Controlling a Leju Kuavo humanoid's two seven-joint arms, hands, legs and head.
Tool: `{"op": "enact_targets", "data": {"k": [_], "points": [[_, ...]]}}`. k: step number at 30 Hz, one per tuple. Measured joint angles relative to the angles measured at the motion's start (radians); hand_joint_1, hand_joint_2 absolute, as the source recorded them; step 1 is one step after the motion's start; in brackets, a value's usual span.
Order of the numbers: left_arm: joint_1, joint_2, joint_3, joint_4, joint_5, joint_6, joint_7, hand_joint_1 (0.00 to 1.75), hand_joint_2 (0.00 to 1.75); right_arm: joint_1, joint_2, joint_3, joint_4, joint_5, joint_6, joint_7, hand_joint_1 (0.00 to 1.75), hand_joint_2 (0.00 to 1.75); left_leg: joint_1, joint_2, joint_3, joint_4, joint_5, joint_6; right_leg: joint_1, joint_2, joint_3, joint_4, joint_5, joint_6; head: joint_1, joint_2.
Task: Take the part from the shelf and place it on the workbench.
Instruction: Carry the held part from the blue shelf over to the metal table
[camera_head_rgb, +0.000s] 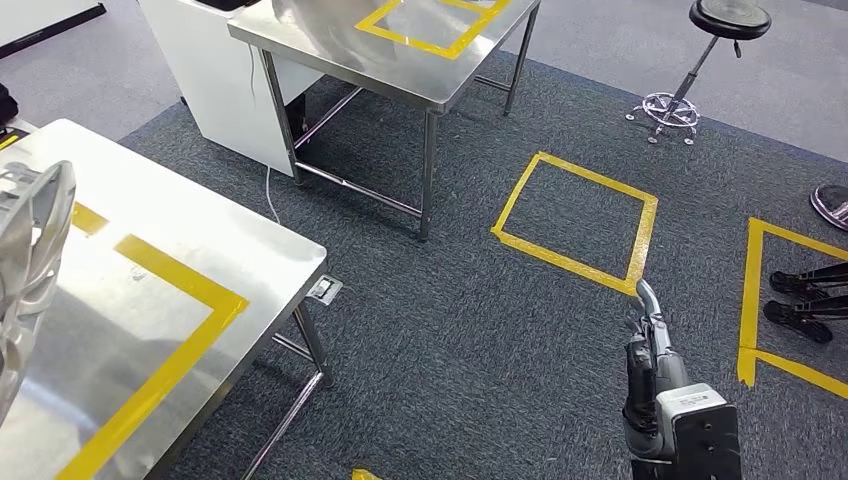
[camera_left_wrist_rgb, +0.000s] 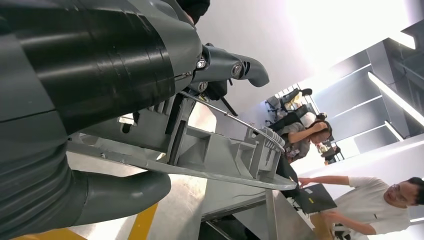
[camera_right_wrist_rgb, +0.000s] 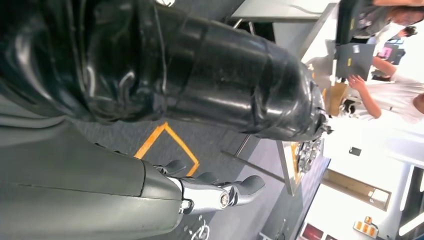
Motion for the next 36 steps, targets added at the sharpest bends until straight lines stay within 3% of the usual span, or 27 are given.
{"op": "enact_targets", "data": {"k": [4,6,8,10,12,13,14,15,16,18,20,22,24,26,28,29,30,31,33,35,36], "points": [[0.0,0.0,0.0,0.0,-0.002,-0.004,-0.003,1.75,1.75,0.0,-0.001,0.003,0.0,0.032,0.002,0.01,0.0,0.0,-0.004,0.0,-0.002,0.0,-0.001,0.005,-0.004,0.001,0.001,-0.005,0.007,0.022,0.004,0.0],[-0.001,0.001,0.0,0.0,-0.007,-0.006,-0.001,1.75,1.75,0.0,-0.001,0.009,0.0,0.036,0.002,0.01,0.0,0.0,-0.008,-0.001,-0.008,0.0,-0.001,0.008,-0.007,-0.001,0.009,-0.011,0.009,0.042,0.004,0.0],[-0.003,0.002,-0.001,-0.001,-0.018,-0.01,0.005,1.75,1.75,-0.001,-0.001,0.014,0.001,0.04,0.001,0.01,0.0,0.0,-0.005,-0.007,-0.001,-0.015,0.006,0.022,-0.012,0.007,0.009,-0.004,0.001,0.064,0.001,0.0],[-0.007,0.003,-0.003,-0.001,-0.027,-0.012,0.013,1.75,1.75,-0.002,-0.001,0.016,0.001,0.043,0.0,0.01,0.0,0.0,-0.002,-0.016,0.012,-0.034,0.017,0.036,-0.015,0.033,-0.023,0.065,-0.043,0.068,0.001,0.0],[-0.01,0.003,-0.006,-0.001,-0.033,-0.013,0.018,1.75,1.75,-0.001,-0.001,0.016,0.002,0.044,0.0,0.01,0.0,0.0,-0.003,-0.028,0.011,-0.037,0.021,0.038,-0.016,0.053,-0.076,0.187,-0.101,0.059,0.005,0.0],[-0.011,0.003,-0.006,-0.001,-0.035,-0.013,0.02,1.75,1.75,0.0,-0.001,0.017,0.003,0.044,0.0,0.011,0.0,0.0,-0.003,-0.039,0.01,-0.035,0.021,0.037,-0.017,0.056,-0.099,0.238,-0.115,0.057,0.006,0.0],[-0.011,0.003,-0.007,-0.001,-0.036,-0.013,0.021,1.75,1.75,0.0,-0.001,0.017,0.004,0.044,0.0,0.011,0.0,0.0,-0.002,-0.051,0.009,-0.033,0.021,0.035,-0.019,0.057,-0.108,0.256,-0.11,0.056,0.006,0.0],[-0.011,0.003,-0.008,-0.001,-0.037,-0.013,0.022,1.75,1.75,0.0,-0.001,0.017,0.004,0.044,0.0,0.011,0.0,0.0,0.0,-0.065,0.009,-0.029,0.019,0.03,-0.022,0.06,-0.099,0.235,-0.087,0.056,0.005,0.0],[-0.012,0.003,-0.009,-0.001,-0.038,-0.013,0.023,1.75,1.75,0.0,-0.001,0.018,0.005,0.044,0.0,0.011,0.0,0.0,0.003,-0.082,0.007,-0.022,0.017,0.024,-0.027,0.071,-0.076,0.185,-0.052,0.057,0.005,0.0],[-0.014,0.003,-0.011,-0.001,-0.04,-0.013,0.027,1.75,1.75,-0.001,-0.001,0.02,0.007,0.043,0.0,0.011,0.0,0.0,0.008,-0.109,-0.001,-0.006,0.01,0.006,-0.036,0.12,-0.023,0.07,-0.017,0.064,0.006,0.0],[-0.015,0.006,-0.012,-0.001,-0.045,-0.012,0.031,1.75,1.75,-0.001,-0.001,0.023,0.008,0.041,0.0,0.012,0.0,0.0,0.013,-0.135,-0.016,0.0,0.012,-0.014,-0.034,0.147,0.0,0.03,-0.023,0.066,0.005,0.0],[-0.014,0.009,-0.013,-0.001,-0.051,-0.012,0.037,1.75,1.75,-0.003,-0.001,0.026,0.009,0.037,0.0,0.012,0.0,0.0,0.02,-0.157,-0.033,-0.005,0.02,-0.032,-0.029,0.122,0.006,0.027,-0.019,0.055,0.002,0.0],[-0.013,0.012,-0.015,-0.001,-0.057,-0.012,0.044,1.75,1.75,-0.007,0.0,0.029,0.009,0.033,-0.001,0.012,0.0,0.0,0.018,-0.116,-0.055,0.021,0.006,-0.04,-0.029,0.092,0.008,0.019,-0.012,0.039,-0.01,0.0],[-0.014,0.017,-0.019,-0.001,-0.063,-0.013,0.05,1.75,1.75,-0.009,0.0,0.032,0.01,0.03,-0.001,0.013,0.0,0.0,0.012,-0.044,-0.104,0.122,-0.051,-0.041,-0.026,0.064,0.006,0.014,-0.01,0.028,-0.029,0.0],[-0.015,0.019,-0.024,-0.001,-0.066,-0.013,0.052,1.75,1.75,-0.007,0.0,0.033,0.013,0.027,-0.002,0.013,0.0,0.0,0.01,-0.021,-0.162,0.246,-0.104,-0.043,-0.019,0.035,0.004,0.015,-0.011,0.024,-0.041,0.0],[-0.015,0.02,-0.027,-0.001,-0.067,-0.014,0.052,1.75,1.75,-0.007,0.0,0.034,0.015,0.026,-0.002,0.013,0.0,0.0,0.01,-0.018,-0.173,0.272,-0.108,-0.042,-0.017,0.02,0.004,0.015,-0.011,0.023,-0.045,0.0],[-0.015,0.021,-0.029,-0.001,-0.067,-0.014,0.053,1.75,1.75,-0.007,0.0,0.034,0.017,0.026,-0.002,0.013,0.0,0.0,0.01,-0.015,-0.163,0.26,-0.093,-0.041,-0.016,0.005,0.005,0.015,-0.013,0.024,-0.048,0.0],[-0.015,0.022,-0.031,-0.001,-0.068,-0.014,0.053,1.75,1.75,-0.008,0.0,0.035,0.018,0.026,-0.002,0.013,0.0,0.0,0.01,-0.007,-0.134,0.21,-0.065,-0.039,-0.015,-0.008,0.007,0.015,-0.014,0.025,-0.051,0.0],[-0.015,0.025,-0.034,-0.001,-0.068,-0.014,0.055,1.75,1.75,-0.008,0.0,0.037,0.018,0.026,-0.002,0.013,0.0,0.0,0.006,0.038,-0.057,0.075,-0.013,-0.033,-0.011,-0.032,0.014,0.018,-0.021,0.033,-0.057,0.0],[-0.016,0.028,-0.036,-0.001,-0.07,-0.012,0.058,1.75,1.75,-0.009,0.0,0.039,0.018,0.025,-0.002,0.013,0.0,0.0,0.001,0.064,-0.018,0.009,0.004,-0.024,-0.006,-0.052,0.019,0.02,-0.025,0.044,-0.058,0.0],[-0.016,0.029,-0.037,-0.002,-0.071,-0.012,0.06,1.75,1.75,-0.01,0.0,0.039,0.018,0.025,-0.002,0.013,0.0,0.0,-0.002,0.055,-0.019,0.006,0.004,-0.018,-0.005,-0.062,0.021,0.02,-0.025,0.05,-0.056,0.0]]}}
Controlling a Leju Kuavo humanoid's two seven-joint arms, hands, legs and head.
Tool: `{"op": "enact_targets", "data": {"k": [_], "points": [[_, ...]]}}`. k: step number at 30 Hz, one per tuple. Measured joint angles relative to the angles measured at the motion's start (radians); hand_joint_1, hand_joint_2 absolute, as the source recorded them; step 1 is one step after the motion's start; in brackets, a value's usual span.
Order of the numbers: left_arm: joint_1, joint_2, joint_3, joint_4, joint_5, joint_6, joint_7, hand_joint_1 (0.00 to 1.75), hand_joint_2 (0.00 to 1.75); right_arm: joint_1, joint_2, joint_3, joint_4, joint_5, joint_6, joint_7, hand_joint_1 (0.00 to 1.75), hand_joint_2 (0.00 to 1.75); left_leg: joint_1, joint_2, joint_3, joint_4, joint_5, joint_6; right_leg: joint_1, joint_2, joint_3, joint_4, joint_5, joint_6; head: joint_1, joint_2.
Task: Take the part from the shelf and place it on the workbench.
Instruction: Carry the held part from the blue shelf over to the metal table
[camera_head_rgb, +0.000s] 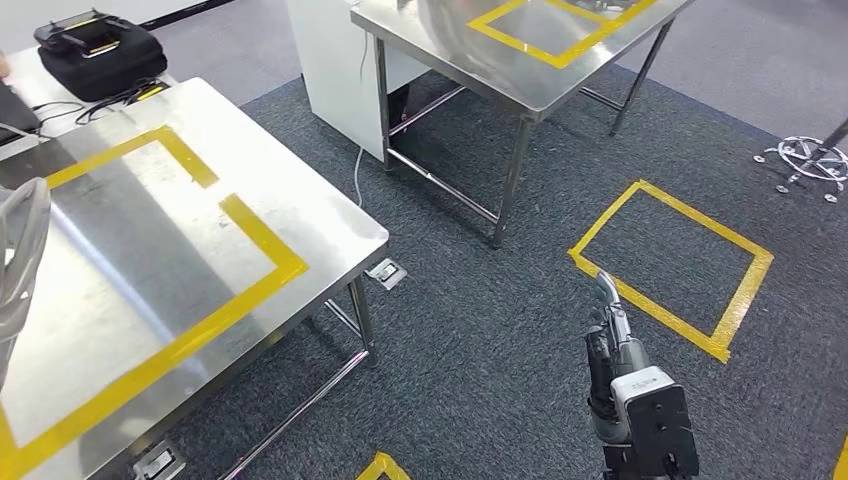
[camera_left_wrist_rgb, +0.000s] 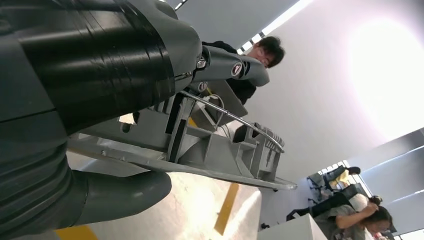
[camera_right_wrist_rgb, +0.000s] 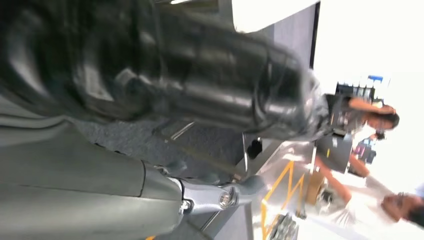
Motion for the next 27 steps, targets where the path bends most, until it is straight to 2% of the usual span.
{"op": "enact_targets", "data": {"k": [1,2,4,5,6,7,8,9,10,11,13,14,15,16,17,19,21,22,23,24,25,26,27], "points": [[0.0,0.001,-0.001,0.0,-0.001,0.001,0.001,1.75,1.75,0.0,0.0,0.0,0.0,0.0,0.0,0.0,0.0,0.0,0.0,-0.015,-0.001,-0.001,0.003,0.006,-0.002,-0.009,0.002,-0.001,0.0,0.006,0.003,0.0],[0.001,0.002,-0.002,0.0,-0.002,0.001,0.002,1.75,1.75,-0.002,0.0,0.001,0.0,0.0,0.0,0.0,0.0,0.0,0.0,-0.027,-0.002,-0.002,0.006,0.012,-0.004,-0.001,0.001,0.002,-0.004,0.013,0.005,0.0],[0.0,0.003,-0.006,-0.001,-0.003,0.001,0.004,1.75,1.75,-0.003,0.0,0.001,0.0,0.0,0.0,0.0,0.0,0.0,0.004,-0.051,-0.001,-0.006,0.011,0.023,-0.009,0.051,-0.024,0.053,-0.037,0.022,0.014,0.0],[0.0,0.004,-0.007,-0.001,-0.003,0.001,0.005,1.75,1.75,-0.003,0.0,0.002,0.0,-0.001,0.0,-0.001,0.0,0.0,0.004,-0.063,-0.001,-0.006,0.012,0.027,-0.01,0.085,-0.052,0.11,-0.065,0.023,0.022,0.0],[-0.001,0.005,-0.009,-0.001,-0.003,0.001,0.006,1.75,1.75,-0.002,0.0,0.002,0.001,-0.001,0.0,-0.001,0.0,0.0,0.002,-0.075,-0.001,-0.006,0.012,0.031,-0.01,0.106,-0.086,0.179,-0.092,0.022,0.029,0.0],[-0.001,0.005,-0.011,0.0,-0.003,0.001,0.007,1.75,1.75,-0.001,0.0,0.002,0.002,-0.002,0.0,-0.001,0.0,0.0,-0.001,-0.089,-0.002,-0.006,0.012,0.034,-0.008,0.114,-0.119,0.241,-0.109,0.02,0.036,0.0],[-0.001,0.005,-0.013,0.0,-0.003,0.001,0.008,1.75,1.75,0.0,0.0,0.002,0.004,-0.002,0.0,-0.001,0.0,0.0,-0.005,-0.104,-0.001,-0.006,0.012,0.036,-0.007,0.118,-0.143,0.279,-0.111,0.017,0.042,0.0],[-0.001,0.005,-0.014,0.0,-0.004,0.001,0.008,1.75,1.75,0.0,0.0,0.002,0.005,-0.002,0.0,-0.001,0.0,0.0,-0.008,-0.118,0.0,-0.005,0.012,0.037,-0.004,0.119,-0.149,0.279,-0.094,0.011,0.046,0.0],[-0.001,0.005,-0.016,0.0,-0.004,0.001,0.008,1.75,1.75,0.0,0.0,0.002,0.007,-0.003,0.0,-0.001,0.0,0.0,-0.012,-0.133,0.002,-0.005,0.012,0.038,-0.001,0.123,-0.138,0.24,-0.06,0.003,0.049,0.0],[-0.001,0.005,-0.018,0.0,-0.006,0.001,0.008,1.75,1.75,0.0,0.0,0.002,0.007,-0.003,0.0,-0.001,0.0,0.0,-0.014,-0.147,0.004,-0.005,0.012,0.038,0.004,0.135,-0.115,0.173,-0.02,-0.009,0.052,0.0],[-0.001,0.006,-0.021,0.0,-0.009,0.001,0.01,1.75,1.75,0.0,0.0,0.002,0.007,-0.003,0.0,-0.002,0.0,0.0,-0.015,-0.171,0.002,-0.005,0.012,0.037,0.01,0.174,-0.067,0.056,0.028,-0.035,0.051,0.0],[-0.001,0.007,-0.022,0.0,-0.01,0.002,0.013,1.75,1.75,0.0,0.0,0.002,0.007,-0.003,-0.001,-0.002,0.0,0.0,-0.011,-0.18,-0.002,-0.004,0.014,0.034,0.013,0.187,-0.052,0.024,0.032,-0.044,0.051,0.0],[-0.001,0.008,-0.023,0.0,-0.01,0.002,0.016,1.75,1.75,-0.001,0.0,0.002,0.007,-0.003,0.0,-0.002,0.0,0.0,-0.007,-0.188,-0.008,-0.004,0.016,0.03,0.015,0.19,-0.045,0.014,0.028,-0.048,0.052,0.0],[-0.001,0.01,-0.024,0.0,-0.01,0.002,0.019,1.75,1.75,-0.001,0.0,0.002,0.006,-0.004,0.0,-0.002,0.0,0.0,-0.004,-0.198,-0.012,-0.006,0.019,0.024,0.017,0.183,-0.038,0.003,0.03,-0.05,0.057,0.0],[0.001,0.011,-0.025,0.0,-0.01,0.002,0.021,1.75,1.75,-0.002,0.0,0.002,0.006,-0.004,0.0,-0.002,0.0,0.0,-0.004,-0.195,-0.017,-0.005,0.02,0.02,0.015,0.174,-0.032,-0.008,0.035,-0.049,0.061,0.0],[-0.002,0.015,-0.029,0.0,-0.012,0.001,0.024,1.75,1.75,-0.005,0.0,0.003,0.007,-0.006,0.0,0.001,0.0,0.0,-0.009,-0.15,-0.038,0.029,-0.002,0.013,0.007,0.155,-0.017,-0.037,0.046,-0.047,0.055,0.0],[-0.005,0.02,-0.034,0.0,-0.014,-0.001,0.026,1.75,1.75,-0.004,0.0,0.004,0.007,-0.01,0.0,0.005,0.0,0.0,-0.007,-0.092,-0.092,0.137,-0.057,0.005,0.003,0.136,-0.009,-0.05,0.049,-0.046,0.041,0.0],[-0.006,0.021,-0.037,0.0,-0.014,-0.001,0.027,1.75,1.75,-0.004,0.0,0.004,0.008,-0.011,0.0,0.006,0.0,0.0,-0.002,-0.08,-0.123,0.197,-0.08,-0.001,0.002,0.127,-0.009,-0.05,0.048,-0.045,0.035,0.0],[-0.006,0.021,-0.04,0.001,-0.015,-0.001,0.027,1.75,1.75,-0.003,0.0,0.004,0.008,-0.012,0.001,0.007,0.0,0.0,0.004,-0.074,-0.143,0.238,-0.089,-0.006,0.001,0.118,-0.009,-0.048,0.046,-0.042,0.032,0.0],[-0.006,0.021,-0.042,0.001,-0.015,-0.001,0.027,1.75,1.75,-0.003,0.0,0.005,0.008,-0.012,0.001,0.008,0.0,0.0,0.009,-0.07,-0.146,0.244,-0.081,-0.012,-0.002,0.109,-0.009,-0.046,0.044,-0.038,0.03,0.0],[-0.006,0.022,-0.044,0.001,-0.015,-0.001,0.027,1.75,1.75,-0.003,0.0,0.006,0.009,-0.012,0.001,0.008,0.0,0.0,0.013,-0.066,-0.128,0.21,-0.056,-0.018,-0.006,0.102,-0.009,-0.041,0.04,-0.032,0.028,0.0],[-0.006,0.022,-0.045,0.001,-0.015,-0.001,0.027,1.75,1.75,-0.003,0.0,0.007,0.009,-0.012,0.001,0.008,0.0,0.0,0.018,-0.059,-0.093,0.146,-0.025,-0.025,-0.012,0.095,-0.009,-0.033,0.034,-0.024,0.025,0.0],[-0.006,0.021,-0.047,0.001,-0.015,-0.002,0.027,1.75,1.75,-0.003,0.0,0.007,0.009,-0.012,0.001,0.008,0.0,0.0,0.019,-0.051,-0.058,0.085,-0.005,-0.03,-0.014,0.09,-0.01,-0.024,0.027,-0.014,0.02,0.0]]}}
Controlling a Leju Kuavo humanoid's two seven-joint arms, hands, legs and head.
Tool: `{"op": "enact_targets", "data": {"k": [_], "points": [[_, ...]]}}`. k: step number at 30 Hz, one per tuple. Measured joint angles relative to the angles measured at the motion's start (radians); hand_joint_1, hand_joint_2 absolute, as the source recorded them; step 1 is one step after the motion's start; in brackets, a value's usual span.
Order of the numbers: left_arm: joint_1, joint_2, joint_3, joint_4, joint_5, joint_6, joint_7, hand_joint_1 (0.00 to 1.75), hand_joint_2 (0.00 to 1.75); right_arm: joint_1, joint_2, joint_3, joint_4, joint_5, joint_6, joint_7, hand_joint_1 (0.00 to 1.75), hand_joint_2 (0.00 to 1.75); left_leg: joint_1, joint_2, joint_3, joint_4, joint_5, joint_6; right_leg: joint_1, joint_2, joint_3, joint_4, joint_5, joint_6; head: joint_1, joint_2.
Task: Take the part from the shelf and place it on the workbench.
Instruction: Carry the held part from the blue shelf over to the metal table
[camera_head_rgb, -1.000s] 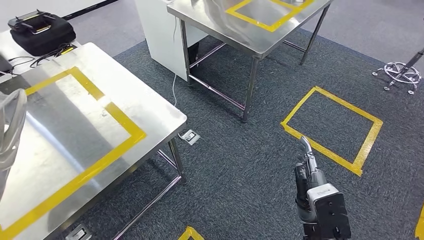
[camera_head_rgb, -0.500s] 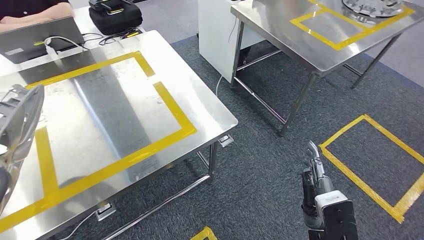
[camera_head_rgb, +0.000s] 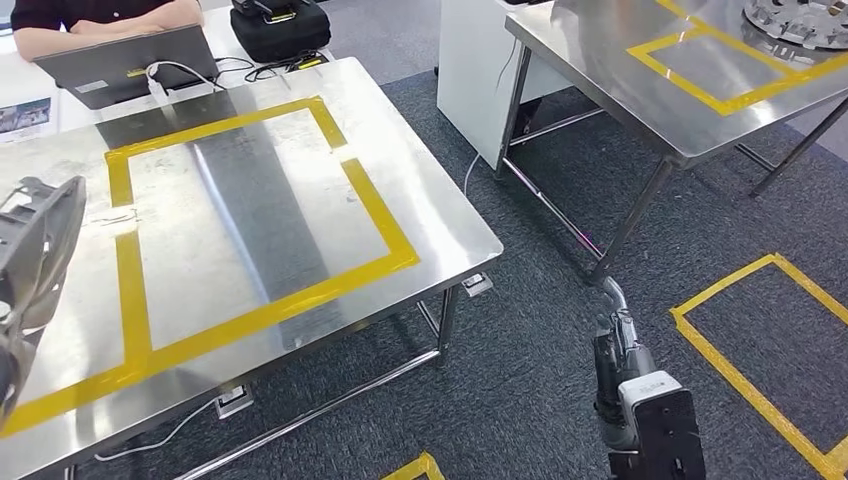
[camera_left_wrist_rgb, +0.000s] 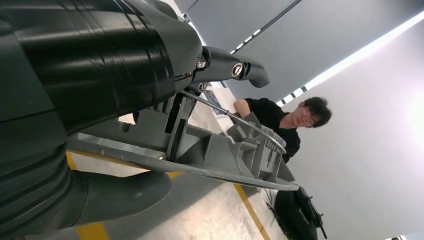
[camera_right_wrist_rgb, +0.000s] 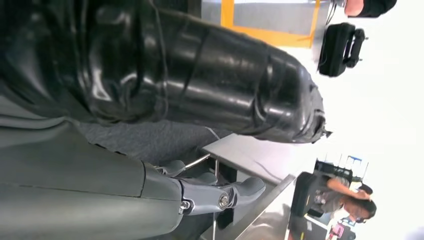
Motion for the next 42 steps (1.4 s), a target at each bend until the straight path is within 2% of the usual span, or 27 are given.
{"op": "enact_targets", "data": {"k": [1,2,3,4,8,10,11,13,19,21,22,24,25,26,27,28,30,32,33,34,35,37,38,39,40,41,42], "points": [[0.0,0.001,-0.001,0.0,0.0,0.0,0.0,1.75,1.75,0.0,0.0,0.0,0.0,0.0,0.0,0.0,0.0,0.0,0.001,0.004,0.03,-0.048,0.012,0.001,-0.001,-0.004,-0.005,0.011,-0.008,0.011,-0.005,0.0],[0.0,0.001,-0.002,0.0,0.0,0.0,0.001,1.75,1.75,0.0,0.0,0.0,-0.001,-0.001,0.0,-0.001,0.0,0.0,0.002,0.005,0.047,-0.072,0.012,0.005,0.001,-0.006,-0.009,0.018,-0.014,0.02,-0.008,0.0],[0.0,0.002,-0.003,0.0,-0.002,-0.001,0.001,1.75,1.75,-0.001,0.0,0.0,-0.001,-0.002,0.0,-0.001,0.0,0.0,0.001,0.003,0.051,-0.074,0.006,0.012,0.004,-0.007,-0.013,0.024,-0.02,0.026,-0.007,0.0],[0.0,0.002,-0.004,-0.001,-0.004,-0.001,0.003,1.75,1.75,0.0,0.0,0.001,-0.001,-0.004,-0.001,-0.002,0.0,0.0,0.003,-0.001,0.054,-0.074,0.007,0.019,0.004,-0.008,-0.016,0.026,-0.024,0.027,-0.003,0.0],[0.0,0.003,-0.007,-0.001,-0.013,-0.003,0.015,1.75,1.75,0.0,0.0,0.001,-0.002,-0.01,-0.003,-0.006,0.0,0.0,0.002,-0.007,0.05,-0.074,0.01,0.026,0.005,-0.007,-0.012,0.018,-0.015,-0.002,0.024,0.0],[0.0,0.003,-0.008,-0.001,-0.013,-0.005,0.019,1.75,1.75,0.0,0.0,0.001,-0.002,-0.006,-0.002,-0.009,0.0,0.0,-0.001,-0.007,0.049,-0.073,0.01,0.031,0.004,-0.007,-0.011,0.014,-0.011,-0.009,0.034,0.0],[0.0,0.003,-0.009,-0.001,-0.013,-0.006,0.02,1.75,1.75,0.0,0.0,0.001,-0.002,-0.001,-0.002,-0.011,0.0,0.0,-0.004,-0.007,0.049,-0.073,0.009,0.035,0.003,-0.007,-0.01,0.009,-0.009,-0.008,0.037,0.0],[0.0,0.005,-0.009,-0.001,-0.013,-0.007,0.02,1.75,1.75,-0.001,0.0,0.001,-0.002,0.022,0.0,-0.014,0.0,0.0,-0.01,-0.007,0.047,-0.071,0.008,0.044,-0.001,-0.007,-0.001,0.002,-0.004,0.005,0.041,0.0],[0.0,0.01,-0.014,-0.001,-0.016,-0.007,0.02,1.75,1.75,-0.004,0.0,0.009,-0.002,0.06,0.001,-0.01,0.0,0.0,-0.02,-0.01,0.042,-0.072,0.009,0.065,-0.016,-0.01,0.007,-0.01,0.001,0.065,0.035,0.0],[-0.001,0.013,-0.017,-0.001,-0.02,-0.008,0.023,1.75,1.75,-0.005,-0.001,0.01,-0.002,0.059,-0.001,-0.005,0.0,0.0,-0.018,-0.017,0.046,-0.081,0.014,0.076,-0.017,-0.001,-0.01,0.024,-0.026,0.07,0.036,0.0],[-0.002,0.014,-0.018,-0.001,-0.023,-0.009,0.025,1.75,1.75,-0.006,-0.001,0.011,-0.002,0.057,-0.002,-0.001,0.0,0.0,-0.017,-0.022,0.048,-0.084,0.017,0.08,-0.017,0.008,-0.033,0.073,-0.054,0.067,0.039,0.0],[-0.003,0.014,-0.021,-0.001,-0.03,-0.012,0.031,1.75,1.75,-0.006,-0.003,0.011,-0.001,0.055,-0.006,0.005,0.0,0.0,-0.021,-0.035,0.045,-0.085,0.019,0.083,-0.013,0.023,-0.096,0.215,-0.121,0.055,0.047,0.0],[-0.004,0.014,-0.022,-0.001,-0.032,-0.014,0.034,1.75,1.75,-0.005,-0.004,0.012,-0.001,0.055,-0.008,0.007,0.0,0.0,-0.024,-0.043,0.044,-0.084,0.02,0.084,-0.01,0.026,-0.122,0.273,-0.14,0.05,0.049,0.0],[-0.004,0.014,-0.023,-0.001,-0.033,-0.015,0.035,1.75,1.75,-0.005,-0.005,0.012,0.0,0.055,-0.01,0.007,0.0,0.0,-0.027,-0.053,0.044,-0.084,0.02,0.084,-0.007,0.028,-0.134,0.298,-0.14,0.044,0.051,0.0],[-0.004,0.014,-0.024,-0.001,-0.034,-0.016,0.036,1.75,1.75,-0.005,-0.005,0.012,0.0,0.055,-0.01,0.007,0.0,0.0,-0.03,-0.064,0.044,-0.083,0.02,0.084,-0.004,0.03,-0.126,0.283,-0.121,0.037,0.051,0.0],[-0.005,0.014,-0.025,-0.001,-0.034,-0.016,0.036,1.75,1.75,-0.005,-0.005,0.012,0.001,0.055,-0.011,0.007,0.0,0.0,-0.032,-0.076,0.045,-0.082,0.021,0.084,0.0,0.037,-0.102,0.23,-0.087,0.027,0.052,0.0],[-0.007,0.014,-0.026,-0.001,-0.034,-0.016,0.036,1.75,1.75,-0.006,-0.005,0.012,0.001,0.055,-0.011,0.007,0.0,0.0,-0.034,-0.099,0.044,-0.079,0.023,0.079,0.006,0.076,-0.041,0.102,-0.035,0.002,0.05,0.0],[-0.01,0.016,-0.027,-0.001,-0.035,-0.016,0.037,1.75,1.75,-0.007,-0.005,0.012,0.0,0.055,-0.012,0.006,0.0,0.0,-0.027,-0.121,0.035,-0.079,0.028,0.067,0.011,0.105,-0.009,0.039,-0.025,-0.013,0.048,0.0],[-0.011,0.017,-0.028,-0.001,-0.036,-0.016,0.037,1.75,1.75,-0.007,-0.006,0.012,0.0,0.055,-0.012,0.007,0.0,0.0,-0.022,-0.132,0.03,-0.08,0.033,0.058,0.014,0.105,-0.004,0.032,-0.025,-0.015,0.047,0.0],[-0.012,0.018,-0.028,-0.001,-0.038,-0.015,0.038,1.75,1.75,-0.008,-0.007,0.013,0.0,0.056,-0.013,0.008,0.0,0.0,-0.018,-0.143,0.027,-0.083,0.037,0.05,0.015,0.093,0.0,0.022,-0.022,-0.015,0.051,0.0],[-0.011,0.018,-0.028,-0.001,-0.041,-0.014,0.037,1.75,1.75,-0.01,-0.008,0.014,-0.001,0.056,-0.015,0.012,0.0,0.0,-0.019,-0.139,0.023,-0.084,0.038,0.044,0.014,0.08,0.006,0.01,-0.017,-0.014,0.053,0.0],[-0.013,0.02,-0.029,-0.001,-0.052,-0.013,0.035,1.75,1.75,-0.014,-0.012,0.019,-0.001,0.055,-0.024,0.022,0.0,0.0,-0.023,-0.09,-0.001,-0.044,0.013,0.035,0.008,0.054,0.021,-0.017,-0.006,-0.015,0.042,0.0],[-0.014,0.021,-0.03,-0.001,-0.059,-0.014,0.034,1.75,1.75,-0.015,-0.014,0.021,-0.001,0.055,-0.03,0.027,0.0,0.0,-0.023,-0.057,-0.026,0.006,-0.013,0.031,0.008,0.041,0.025,-0.023,-0.004,-0.016,0.034,0.0],[-0.016,0.022,-0.032,-0.001,-0.065,-0.015,0.033,1.75,1.75,-0.015,-0.017,0.023,0.0,0.054,-0.036,0.032,0.0,0.0,-0.021,-0.035,-0.057,0.07,-0.041,0.027,0.008,0.029,0.027,-0.025,-0.004,-0.018,0.024,0.0],[-0.016,0.023,-0.034,-0.001,-0.07,-0.017,0.033,1.75,1.75,-0.015,-0.019,0.025,0.0,0.054,-0.041,0.035,0.0,0.0,-0.018,-0.025,-0.085,0.128,-0.061,0.022,0.009,0.016,0.027,-0.025,-0.005,-0.018,0.019,0.0],[-0.017,0.023,-0.037,-0.001,-0.075,-0.02,0.035,1.75,1.75,-0.015,-0.022,0.027,0.0,0.054,-0.044,0.038,0.0,0.0,-0.015,-0.02,-0.102,0.162,-0.067,0.018,0.008,0.003,0.027,-0.023,-0.007,-0.017,0.014,0.0],[-0.018,0.023,-0.039,-0.001,-0.078,-0.022,0.037,1.75,1.75,-0.015,-0.024,0.029,0.001,0.053,-0.046,0.04,0.0,0.0,-0.012,-0.017,-0.099,0.157,-0.054,0.013,0.007,-0.008,0.027,-0.02,-0.01,-0.014,0.01,0.0]]}}
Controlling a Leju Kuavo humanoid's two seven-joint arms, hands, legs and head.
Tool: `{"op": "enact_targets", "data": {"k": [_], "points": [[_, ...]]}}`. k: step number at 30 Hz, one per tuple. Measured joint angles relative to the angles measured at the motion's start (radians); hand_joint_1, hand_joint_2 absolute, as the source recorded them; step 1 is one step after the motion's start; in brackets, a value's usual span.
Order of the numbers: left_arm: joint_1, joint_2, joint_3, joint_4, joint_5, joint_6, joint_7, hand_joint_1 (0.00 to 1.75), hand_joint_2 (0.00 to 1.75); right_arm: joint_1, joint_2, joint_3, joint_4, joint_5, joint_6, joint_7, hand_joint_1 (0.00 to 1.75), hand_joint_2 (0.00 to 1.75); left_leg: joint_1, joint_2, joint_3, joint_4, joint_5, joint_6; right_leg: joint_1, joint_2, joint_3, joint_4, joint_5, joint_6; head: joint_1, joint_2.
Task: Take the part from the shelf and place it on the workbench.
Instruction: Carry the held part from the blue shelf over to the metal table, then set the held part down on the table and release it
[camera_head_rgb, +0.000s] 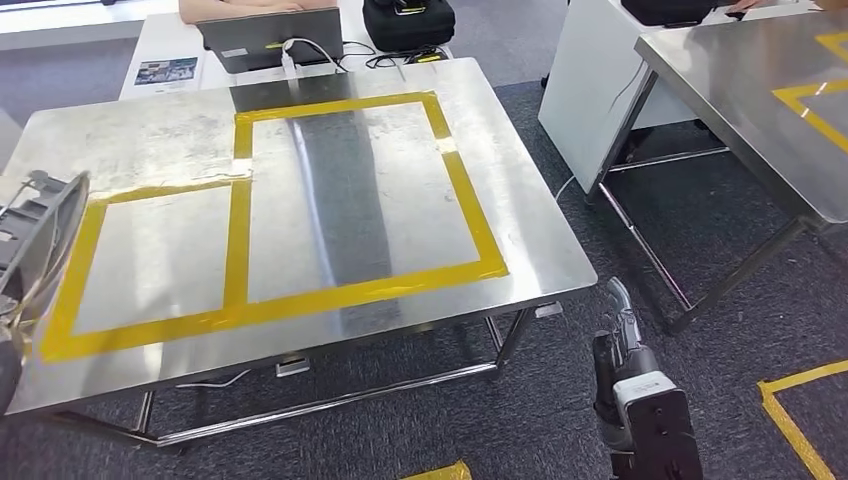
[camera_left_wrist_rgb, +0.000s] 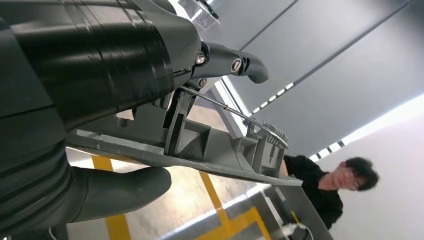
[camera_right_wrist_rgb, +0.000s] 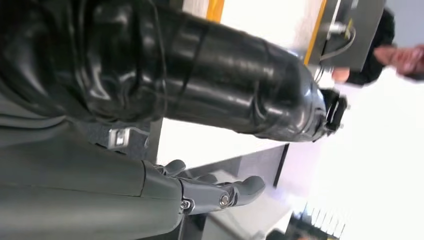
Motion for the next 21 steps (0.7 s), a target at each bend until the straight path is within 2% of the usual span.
{"op": "enact_targets", "data": {"k": [1,3,5,6,7,10,13,16,18,21], "points": [[-0.002,0.001,-0.002,0.0,-0.002,-0.002,0.003,1.75,1.75,0.0,-0.002,0.002,0.0,-0.002,-0.002,0.002,0.0,0.0,0.003,0.005,0.024,-0.042,0.027,-0.004,-0.003,-0.008,0.0,0.005,-0.004,0.005,-0.003,0.0],[-0.005,0.002,-0.006,0.0,-0.001,-0.005,0.012,1.75,1.75,-0.003,-0.006,0.007,0.001,-0.011,-0.003,0.005,0.0,0.0,0.008,0.016,0.099,-0.168,0.07,-0.012,-0.005,-0.021,-0.006,0.022,-0.017,0.021,-0.012,0.0],[-0.006,0.005,-0.006,0.001,0.007,-0.009,0.019,1.75,1.75,-0.007,-0.01,0.011,0.001,-0.025,0.003,0.008,0.0,0.0,0.009,0.017,0.139,-0.229,0.074,-0.002,-0.001,-0.028,-0.017,0.038,-0.03,0.037,-0.015,0.0],[-0.007,0.008,-0.006,0.001,0.015,-0.012,0.022,1.75,1.75,-0.009,-0.011,0.012,0.001,-0.031,0.008,0.008,0.0,0.0,0.009,0.013,0.142,-0.228,0.07,0.005,0.002,-0.028,-0.022,0.042,-0.035,0.039,-0.013,0.0],[-0.007,0.01,-0.005,0.002,0.025,-0.017,0.023,1.75,1.75,-0.011,-0.011,0.014,0.001,-0.035,0.014,0.007,0.0,0.0,0.011,0.011,0.14,-0.228,0.071,0.011,0.003,-0.027,-0.02,0.043,-0.036,0.033,-0.007,0.0],[-0.019,0.016,-0.002,0.01,0.055,-0.051,0.036,1.75,1.75,-0.018,-0.011,0.017,0.005,-0.045,0.03,0.003,0.0,0.0,0.009,0.011,0.14,-0.228,0.071,0.014,0.004,-0.024,-0.019,0.039,-0.028,0.003,0.011,0.0],[-0.061,0.031,-0.002,0.034,0.067,-0.109,0.056,1.75,1.75,-0.032,-0.011,0.024,0.01,-0.051,0.052,-0.002,0.0,0.0,0.005,0.011,0.139,-0.228,0.071,0.022,0.003,-0.024,-0.019,0.034,-0.022,-0.005,0.024,0.0],[-0.134,0.047,-0.013,0.077,0.048,-0.201,0.085,1.75,1.75,-0.052,-0.012,0.036,0.015,-0.056,0.068,-0.002,0.0,0.0,0.001,0.011,0.139,-0.228,0.071,0.026,0.002,-0.023,-0.019,0.029,-0.018,-0.001,0.029,0.0],[-0.196,0.054,-0.031,0.114,0.031,-0.262,0.098,1.75,1.75,-0.069,-0.016,0.046,0.018,-0.059,0.073,-0.001,0.0,0.0,0.0,0.011,0.138,-0.228,0.072,0.028,0.0,-0.023,-0.019,0.027,-0.016,0.007,0.03,0.0],[-0.284,0.059,-0.072,0.174,0.018,-0.313,0.103,1.75,1.75,-0.086,-0.02,0.06,0.022,-0.064,0.074,0.0,0.0,0.0,-0.002,0.012,0.137,-0.227,0.073,0.029,-0.003,-0.023,-0.019,0.023,-0.014,0.035,0.03,0.0]]}}
